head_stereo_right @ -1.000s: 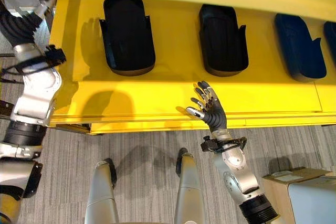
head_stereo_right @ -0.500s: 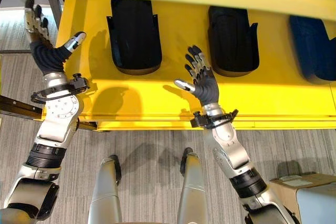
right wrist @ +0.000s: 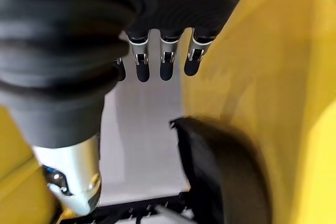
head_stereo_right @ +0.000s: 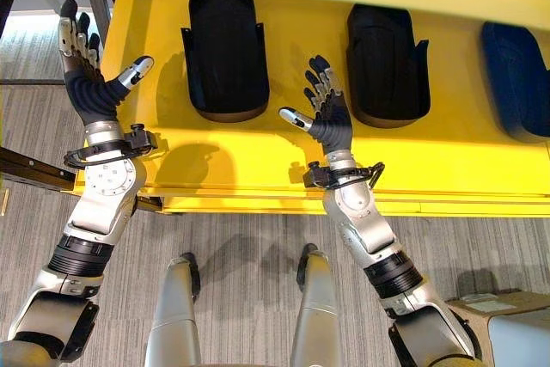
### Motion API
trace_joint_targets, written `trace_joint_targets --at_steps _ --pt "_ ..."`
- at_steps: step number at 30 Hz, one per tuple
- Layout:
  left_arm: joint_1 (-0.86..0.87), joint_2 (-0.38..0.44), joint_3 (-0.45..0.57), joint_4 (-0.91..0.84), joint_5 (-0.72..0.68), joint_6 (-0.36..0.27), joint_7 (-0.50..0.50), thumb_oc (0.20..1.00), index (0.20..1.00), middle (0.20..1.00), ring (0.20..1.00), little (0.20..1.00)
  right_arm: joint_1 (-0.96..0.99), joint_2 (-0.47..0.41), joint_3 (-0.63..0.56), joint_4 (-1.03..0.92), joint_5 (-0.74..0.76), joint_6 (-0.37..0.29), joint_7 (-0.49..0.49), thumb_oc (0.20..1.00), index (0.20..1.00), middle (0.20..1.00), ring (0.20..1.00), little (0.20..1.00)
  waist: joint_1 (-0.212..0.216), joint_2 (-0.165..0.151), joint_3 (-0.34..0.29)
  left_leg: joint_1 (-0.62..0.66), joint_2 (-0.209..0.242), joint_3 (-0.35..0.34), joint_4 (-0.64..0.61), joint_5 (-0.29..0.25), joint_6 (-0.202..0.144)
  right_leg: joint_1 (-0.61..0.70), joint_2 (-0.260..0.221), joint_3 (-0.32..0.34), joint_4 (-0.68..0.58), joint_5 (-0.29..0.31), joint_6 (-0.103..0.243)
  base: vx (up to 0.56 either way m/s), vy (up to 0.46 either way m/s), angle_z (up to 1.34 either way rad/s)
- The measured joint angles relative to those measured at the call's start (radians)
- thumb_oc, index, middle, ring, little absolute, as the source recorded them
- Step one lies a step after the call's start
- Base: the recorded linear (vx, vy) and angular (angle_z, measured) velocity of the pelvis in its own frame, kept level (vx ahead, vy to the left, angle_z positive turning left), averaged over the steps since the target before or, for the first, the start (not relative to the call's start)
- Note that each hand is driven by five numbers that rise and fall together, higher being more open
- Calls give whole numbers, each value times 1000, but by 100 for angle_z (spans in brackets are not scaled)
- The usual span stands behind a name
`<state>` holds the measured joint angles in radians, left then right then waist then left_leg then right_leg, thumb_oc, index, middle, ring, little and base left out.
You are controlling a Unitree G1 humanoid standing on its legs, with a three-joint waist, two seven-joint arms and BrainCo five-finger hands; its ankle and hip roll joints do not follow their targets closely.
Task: Move parts from the plastic box to the shelf.
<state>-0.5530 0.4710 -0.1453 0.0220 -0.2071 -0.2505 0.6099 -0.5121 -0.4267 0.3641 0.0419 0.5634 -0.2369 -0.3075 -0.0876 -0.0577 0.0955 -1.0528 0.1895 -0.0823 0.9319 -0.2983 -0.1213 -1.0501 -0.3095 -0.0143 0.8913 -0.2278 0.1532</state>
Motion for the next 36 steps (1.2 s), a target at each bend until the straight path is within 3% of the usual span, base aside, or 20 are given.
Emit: trace_joint_targets --at_steps 19,36 --pt "31 -28 38 -77 -57 -32 -1 1000 1000 1000 1000 1000 -85 55 5 134 -37 5 -26 1000 1000 1000 1000 1000 51 0 9 -13 -7 -12 -4 6 -10 -20 -8 -7 34 -22 -7 3 -4 1" --pt "53 -28 48 -77 -59 -40 -2 1000 1000 1000 1000 1000 -122 66 46 155 -24 12 -7 1000 1000 1000 1000 1000 52 2 22 -18 -12 -34 -6 12 -19 -21 -13 -25 55 -39 -20 6 0 2"
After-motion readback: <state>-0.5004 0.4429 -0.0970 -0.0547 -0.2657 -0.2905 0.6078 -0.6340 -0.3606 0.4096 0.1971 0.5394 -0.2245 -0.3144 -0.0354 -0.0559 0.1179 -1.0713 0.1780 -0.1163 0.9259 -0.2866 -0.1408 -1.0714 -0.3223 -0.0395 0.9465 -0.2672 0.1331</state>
